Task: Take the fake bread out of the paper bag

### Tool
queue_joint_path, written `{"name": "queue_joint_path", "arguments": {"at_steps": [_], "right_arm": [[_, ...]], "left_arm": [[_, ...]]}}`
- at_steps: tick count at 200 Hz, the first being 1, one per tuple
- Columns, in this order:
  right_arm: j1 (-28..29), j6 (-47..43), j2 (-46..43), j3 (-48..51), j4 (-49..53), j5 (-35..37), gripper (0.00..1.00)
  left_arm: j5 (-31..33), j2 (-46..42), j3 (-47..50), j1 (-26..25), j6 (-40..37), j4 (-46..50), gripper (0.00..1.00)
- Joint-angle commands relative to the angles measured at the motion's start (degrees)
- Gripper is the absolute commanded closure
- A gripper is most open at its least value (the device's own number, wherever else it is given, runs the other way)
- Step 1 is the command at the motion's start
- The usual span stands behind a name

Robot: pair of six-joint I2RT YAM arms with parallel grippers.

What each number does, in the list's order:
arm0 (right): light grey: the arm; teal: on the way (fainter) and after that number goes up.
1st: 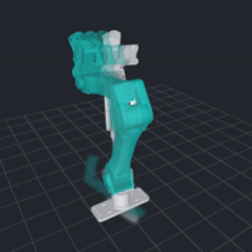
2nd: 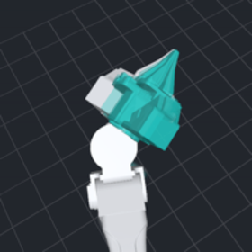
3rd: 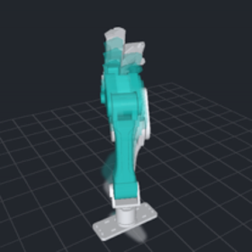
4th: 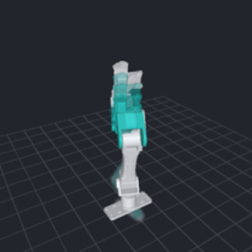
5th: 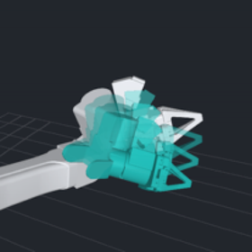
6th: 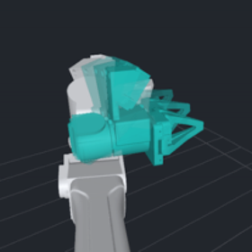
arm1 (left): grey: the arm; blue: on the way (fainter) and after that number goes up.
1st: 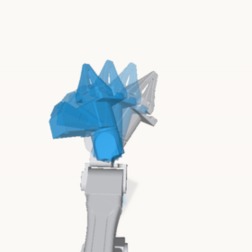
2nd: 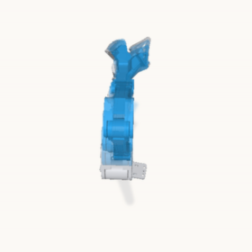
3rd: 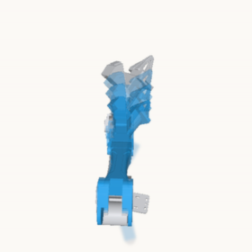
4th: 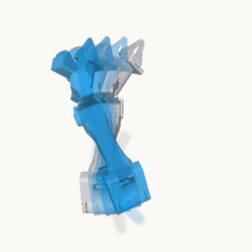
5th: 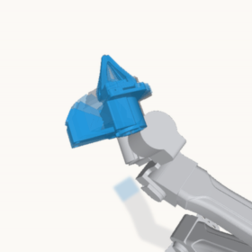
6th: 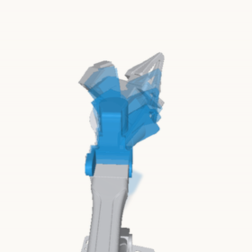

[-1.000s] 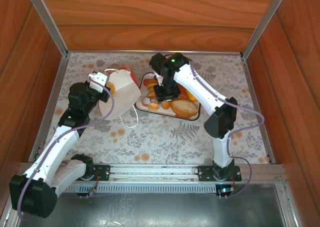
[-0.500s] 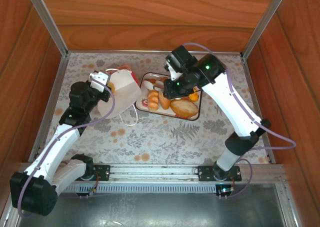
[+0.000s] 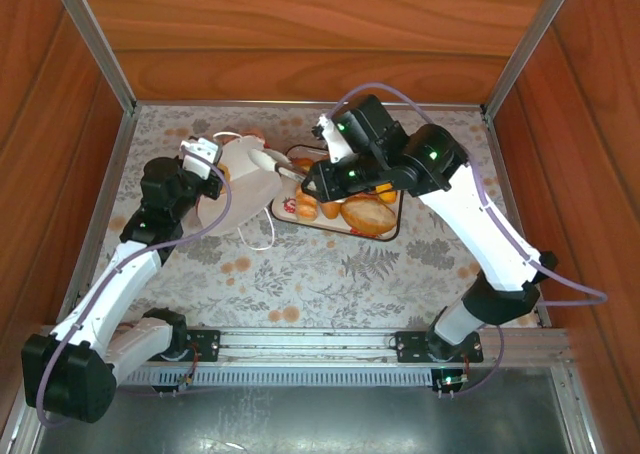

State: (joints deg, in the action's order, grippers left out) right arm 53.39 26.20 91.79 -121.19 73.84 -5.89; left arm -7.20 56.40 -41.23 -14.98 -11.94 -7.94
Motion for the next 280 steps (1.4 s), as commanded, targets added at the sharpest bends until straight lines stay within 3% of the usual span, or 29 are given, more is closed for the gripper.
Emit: {"name": "queue_joint_path", "arguments": {"at_steps": [1, 76, 164, 280], "right_arm": [[0.9, -0.9, 2.2, -0.1, -3.1, -2.5, 0.65], [2.3, -1.3, 14.1, -3.3, -6.1, 0.7, 0.66], [2.3, 1.1, 30.9, -17.6, -5.9, 3.9, 0.64], [2.3, 0.2, 35.9, -14.9, -11.6, 9.6, 0.6]], "left_arm": [[0.8, 0.5, -2.2, 0.4, 1.4, -1.4, 1.0], [1.1, 2.2, -3.8, 0.1, 4.0, -1.4, 1.0], [1.2, 4.3, -5.4, -1.4, 5.1, -1.0, 1.0], [0.4, 4.1, -5.8, -1.7, 5.3, -0.9, 1.0]]}}
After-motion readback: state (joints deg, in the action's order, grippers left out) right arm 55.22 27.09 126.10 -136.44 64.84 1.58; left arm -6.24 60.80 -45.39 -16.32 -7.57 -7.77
